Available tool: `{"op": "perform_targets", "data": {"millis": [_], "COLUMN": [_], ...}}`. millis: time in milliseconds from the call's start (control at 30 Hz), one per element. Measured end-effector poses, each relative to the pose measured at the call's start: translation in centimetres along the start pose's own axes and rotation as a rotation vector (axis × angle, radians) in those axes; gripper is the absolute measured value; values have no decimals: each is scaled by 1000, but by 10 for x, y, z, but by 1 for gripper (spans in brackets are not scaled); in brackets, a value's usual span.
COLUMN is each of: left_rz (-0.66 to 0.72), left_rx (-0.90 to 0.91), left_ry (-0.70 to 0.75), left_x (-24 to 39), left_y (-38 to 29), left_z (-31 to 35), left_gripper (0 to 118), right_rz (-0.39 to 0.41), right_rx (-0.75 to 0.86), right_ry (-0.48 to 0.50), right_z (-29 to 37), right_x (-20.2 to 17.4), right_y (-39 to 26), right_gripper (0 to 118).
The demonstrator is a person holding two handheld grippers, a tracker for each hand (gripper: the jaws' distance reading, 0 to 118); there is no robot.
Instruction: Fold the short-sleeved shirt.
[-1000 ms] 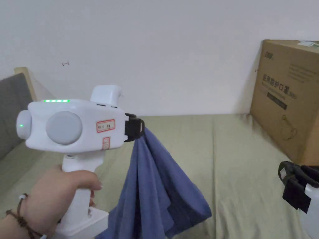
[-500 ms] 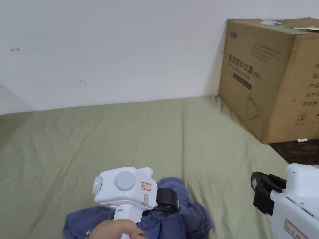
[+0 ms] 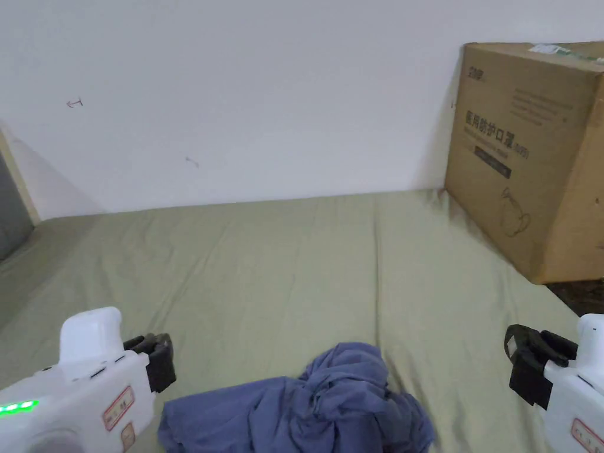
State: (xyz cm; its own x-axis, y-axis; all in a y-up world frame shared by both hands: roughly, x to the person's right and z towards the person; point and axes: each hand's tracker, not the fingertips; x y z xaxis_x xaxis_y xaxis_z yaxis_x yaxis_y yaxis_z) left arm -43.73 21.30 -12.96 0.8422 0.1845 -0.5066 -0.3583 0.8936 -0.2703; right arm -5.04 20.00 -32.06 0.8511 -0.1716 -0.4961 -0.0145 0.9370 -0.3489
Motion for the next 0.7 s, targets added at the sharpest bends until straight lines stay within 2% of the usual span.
{"op": "perform_targets", "data": {"millis": [133, 233, 267, 300, 333, 367, 467, 567, 700], "left_rz": [146, 82, 77, 91, 94, 105, 106, 207, 180], "left_rx": [-18, -155, -213, -277, -338, -369, -504, -545, -616], "left_ry": [-27, 15, 5, -3, -15, -35, 17, 1, 20], "left_x": [-36, -47, -51, -56, -60, -66, -74, -87, -95], "left_y": [-12, -10, -10, -11, -12, -14, -28, -43, -68], "left_z": [19, -1, -14, -31, -51, -71, -137, -193, -251], "left_gripper": [0, 0, 6, 34, 91, 111, 107, 108, 105], "right_rz": [-15, -13, -2, 10, 19, 23, 32, 59, 72], "right_rx": [6, -1, -6, -11, -17, -25, -56, -91, -137], "right_ry": [6, 20, 22, 23, 27, 32, 52, 40, -2], "right_z": [-4, -8, -10, -11, -13, -15, -21, -31, -49], "right_x": [-8, -15, -18, -20, -22, -22, -23, -21, -13], "right_y": [2, 1, -1, -2, -3, -4, -9, -14, -19], "right_gripper": [0, 0, 0, 0, 0, 0, 0, 0, 0]}}
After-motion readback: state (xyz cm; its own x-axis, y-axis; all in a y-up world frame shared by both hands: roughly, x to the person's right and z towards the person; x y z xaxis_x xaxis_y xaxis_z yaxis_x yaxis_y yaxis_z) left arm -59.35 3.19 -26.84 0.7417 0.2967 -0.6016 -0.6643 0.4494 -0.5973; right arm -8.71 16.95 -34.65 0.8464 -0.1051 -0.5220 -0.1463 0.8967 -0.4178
